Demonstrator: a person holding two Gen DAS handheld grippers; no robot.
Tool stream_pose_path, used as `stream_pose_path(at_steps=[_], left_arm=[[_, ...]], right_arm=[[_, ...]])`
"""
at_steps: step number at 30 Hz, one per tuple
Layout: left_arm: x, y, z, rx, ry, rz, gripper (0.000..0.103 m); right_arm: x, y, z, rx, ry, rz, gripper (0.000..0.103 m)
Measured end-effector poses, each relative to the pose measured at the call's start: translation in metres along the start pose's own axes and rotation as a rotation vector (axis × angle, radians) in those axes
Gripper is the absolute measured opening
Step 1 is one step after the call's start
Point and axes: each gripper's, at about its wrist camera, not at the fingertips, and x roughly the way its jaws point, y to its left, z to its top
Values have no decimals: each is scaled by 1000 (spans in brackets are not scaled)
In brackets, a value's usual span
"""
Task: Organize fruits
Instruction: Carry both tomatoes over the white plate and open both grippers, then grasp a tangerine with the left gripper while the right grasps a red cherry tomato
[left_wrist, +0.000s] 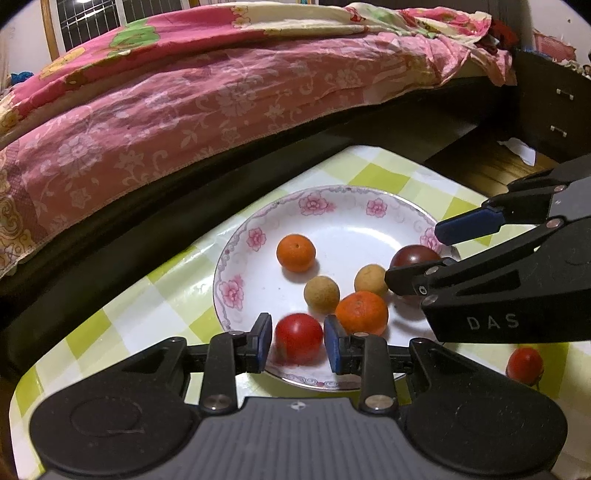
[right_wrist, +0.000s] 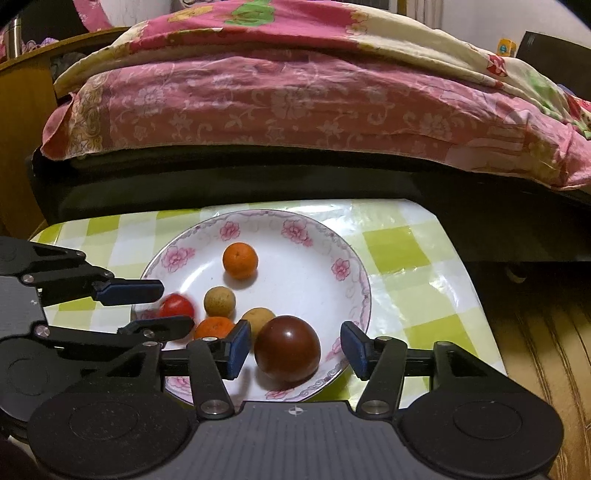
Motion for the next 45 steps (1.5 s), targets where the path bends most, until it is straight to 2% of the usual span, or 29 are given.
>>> stream_pose_path(at_steps=[21, 31, 36, 39, 43, 45], left_arm=[[-31, 12, -4, -17, -30, -23, 39], [-56, 21, -31, -15, -1, -48, 39], [-64, 21, -47, 2, 17, -53, 39], [-61, 19, -53, 27, 29, -45, 39], [-50, 20, -58, 11, 54, -40, 39], [-45, 21, -57, 0, 54, -47, 46]], right_arm=[[-27, -28, 7, 52, -57, -41, 51], [-47, -16, -14, 16, -13, -33, 51], [-61, -11, -23, 47, 5, -33, 51], [-72, -8, -28, 56, 10, -40, 51], [-83, -7, -36, 74, 23, -48, 52], [-88, -9, -40, 91, 33, -50, 52]])
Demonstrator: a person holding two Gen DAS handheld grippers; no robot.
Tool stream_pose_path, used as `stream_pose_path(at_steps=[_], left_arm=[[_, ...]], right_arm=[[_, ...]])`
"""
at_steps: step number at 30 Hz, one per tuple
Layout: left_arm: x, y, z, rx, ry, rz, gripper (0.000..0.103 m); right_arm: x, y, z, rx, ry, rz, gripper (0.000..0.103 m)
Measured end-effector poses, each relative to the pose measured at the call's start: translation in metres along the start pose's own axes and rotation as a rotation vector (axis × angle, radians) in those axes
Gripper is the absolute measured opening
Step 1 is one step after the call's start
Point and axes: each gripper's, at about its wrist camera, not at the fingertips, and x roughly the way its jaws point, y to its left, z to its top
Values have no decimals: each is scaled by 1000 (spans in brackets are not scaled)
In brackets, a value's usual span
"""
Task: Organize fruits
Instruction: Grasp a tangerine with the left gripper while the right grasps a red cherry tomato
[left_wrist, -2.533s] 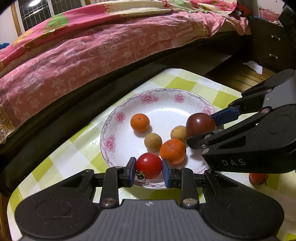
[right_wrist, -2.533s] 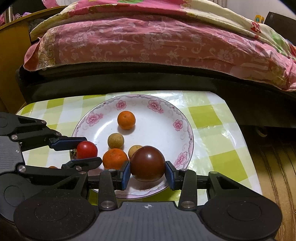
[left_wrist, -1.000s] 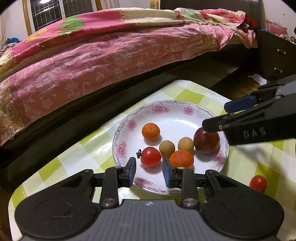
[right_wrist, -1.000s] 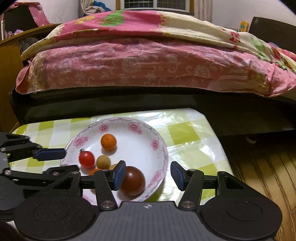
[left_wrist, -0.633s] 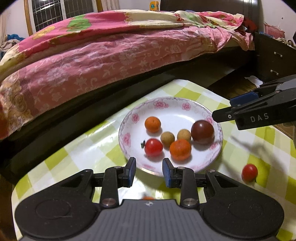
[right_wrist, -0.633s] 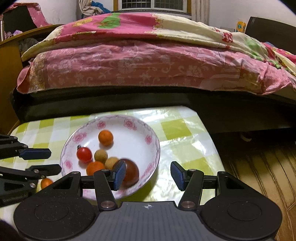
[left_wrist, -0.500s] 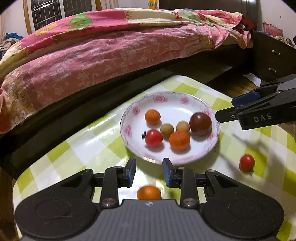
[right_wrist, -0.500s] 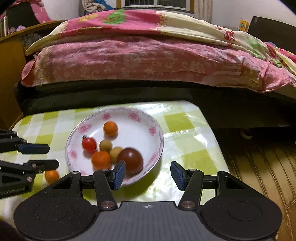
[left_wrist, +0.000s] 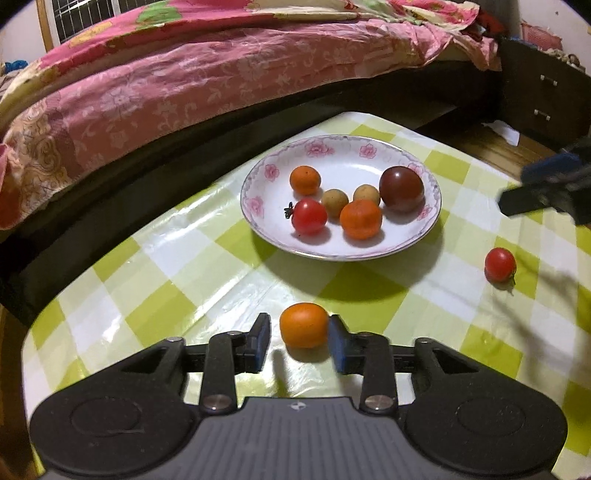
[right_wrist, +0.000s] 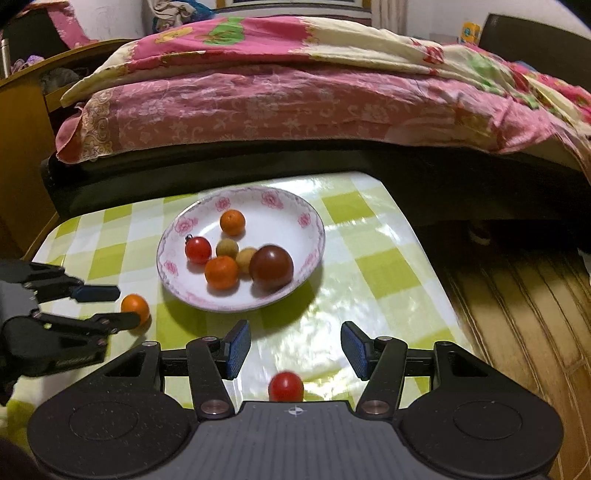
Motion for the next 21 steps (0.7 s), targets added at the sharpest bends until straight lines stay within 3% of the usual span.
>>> stream_pose_path(at_steps=[8, 14, 21], left_arm=[[12, -8, 3, 14, 13, -3, 49], [18, -13, 3, 28, 18, -5, 48], [20, -12, 1, 31, 11, -3, 46]], right_arm=[[13, -10, -16, 34, 70, 4, 54], [27, -4, -25, -11, 125, 35, 52], [41, 1, -26, -27, 168, 46, 32]])
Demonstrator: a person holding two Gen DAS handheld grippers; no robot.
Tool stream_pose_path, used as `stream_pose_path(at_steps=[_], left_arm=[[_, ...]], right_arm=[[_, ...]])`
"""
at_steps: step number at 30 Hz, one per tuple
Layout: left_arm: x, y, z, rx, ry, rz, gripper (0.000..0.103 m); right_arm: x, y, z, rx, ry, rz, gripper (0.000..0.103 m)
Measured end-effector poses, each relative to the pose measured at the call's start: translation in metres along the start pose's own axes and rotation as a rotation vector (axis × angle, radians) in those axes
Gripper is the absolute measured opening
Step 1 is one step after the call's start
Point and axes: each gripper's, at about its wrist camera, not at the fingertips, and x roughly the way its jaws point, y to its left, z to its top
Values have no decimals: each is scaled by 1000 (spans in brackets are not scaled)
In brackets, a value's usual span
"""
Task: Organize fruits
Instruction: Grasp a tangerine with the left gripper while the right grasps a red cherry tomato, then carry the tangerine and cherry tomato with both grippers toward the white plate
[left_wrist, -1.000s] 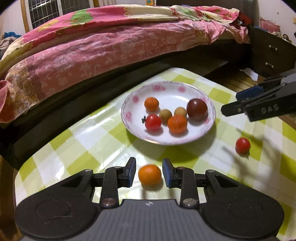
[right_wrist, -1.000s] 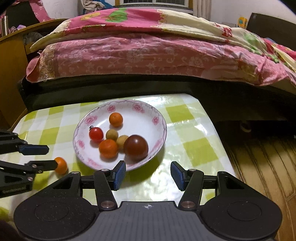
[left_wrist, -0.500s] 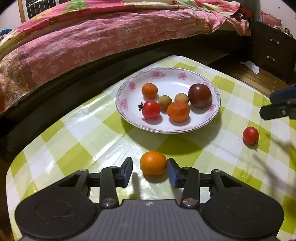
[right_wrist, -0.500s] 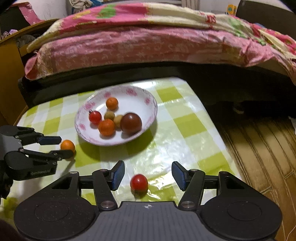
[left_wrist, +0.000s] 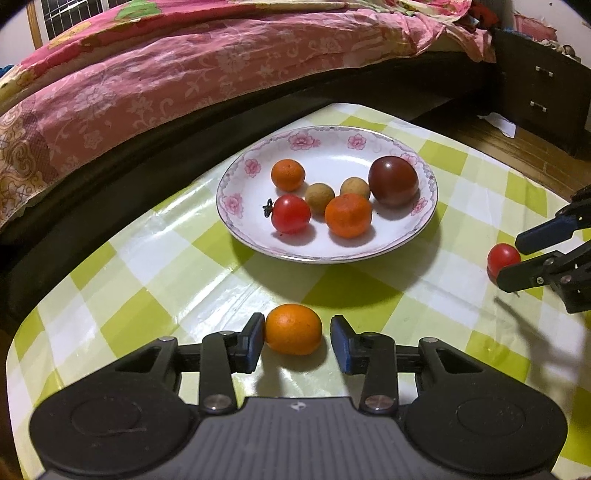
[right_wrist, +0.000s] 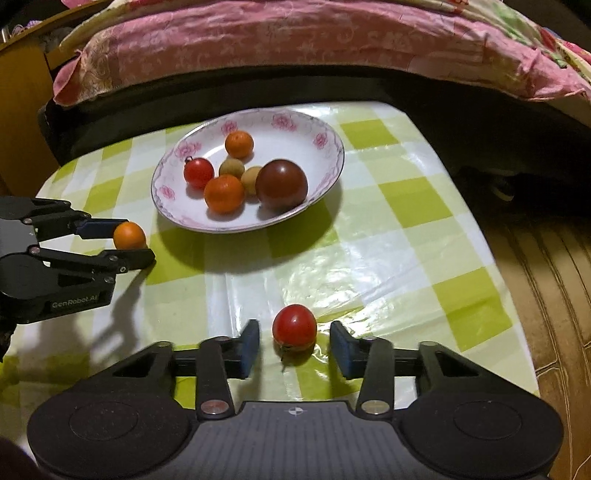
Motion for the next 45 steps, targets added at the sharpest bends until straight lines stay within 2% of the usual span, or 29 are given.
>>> stream_pose_path(at_steps=[3, 7, 18, 26, 45], left_arm=[[0, 1, -1, -5, -6, -7, 46], [-1, 1, -1, -7, -10, 1, 40], [-17, -11, -6, 15, 15, -48, 40], [-29, -26, -13, 53, 32, -86, 40], [-27, -28, -19, 55, 53, -77, 40]], right_arm=[[5, 0, 1, 0, 18, -3, 23], [5, 2, 1, -16, 22, -11, 23], [-2, 23, 3, -88, 12, 44, 22], [4, 31, -1, -131, 38, 40, 23], [7, 35, -1, -173, 36, 17, 24]])
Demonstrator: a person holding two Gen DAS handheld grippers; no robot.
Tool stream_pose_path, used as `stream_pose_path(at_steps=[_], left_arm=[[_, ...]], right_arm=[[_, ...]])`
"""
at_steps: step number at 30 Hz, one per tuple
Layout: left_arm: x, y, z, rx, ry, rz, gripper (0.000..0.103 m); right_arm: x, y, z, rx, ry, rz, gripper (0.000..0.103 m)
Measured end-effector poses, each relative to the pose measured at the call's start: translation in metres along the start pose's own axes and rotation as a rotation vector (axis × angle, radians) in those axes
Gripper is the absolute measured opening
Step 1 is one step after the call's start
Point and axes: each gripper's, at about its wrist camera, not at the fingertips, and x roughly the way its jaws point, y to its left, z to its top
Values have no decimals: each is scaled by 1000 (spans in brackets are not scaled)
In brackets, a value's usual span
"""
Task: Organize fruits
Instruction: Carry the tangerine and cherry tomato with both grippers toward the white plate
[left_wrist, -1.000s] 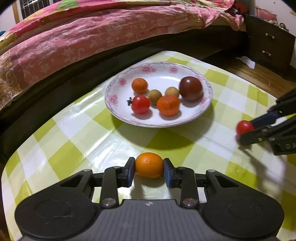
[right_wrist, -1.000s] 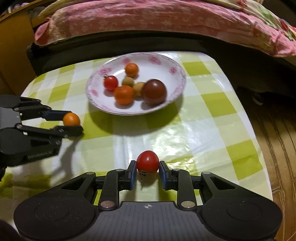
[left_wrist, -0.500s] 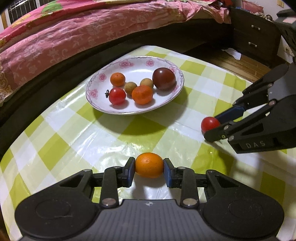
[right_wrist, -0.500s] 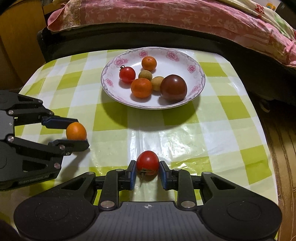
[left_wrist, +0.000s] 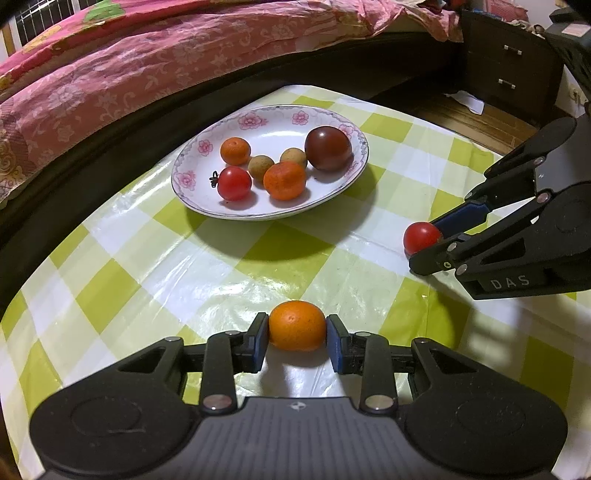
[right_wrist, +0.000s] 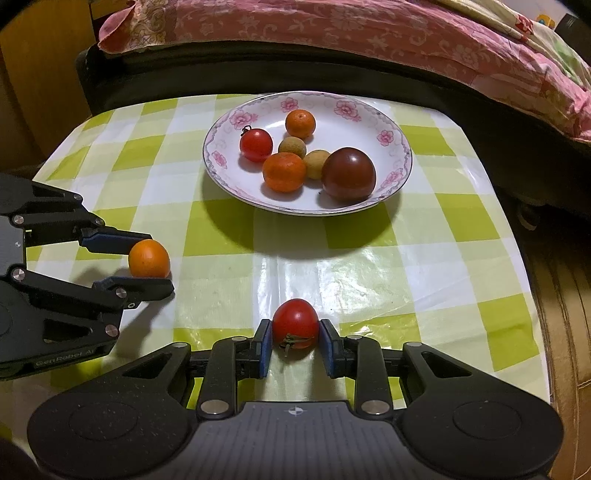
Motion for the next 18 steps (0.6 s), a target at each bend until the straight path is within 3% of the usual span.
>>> stream_pose_path(at_steps=[18], left_arm=[[-5, -1, 2, 4, 6, 34, 40]], right_arm=[[-3, 13, 8, -40, -23, -5, 23]])
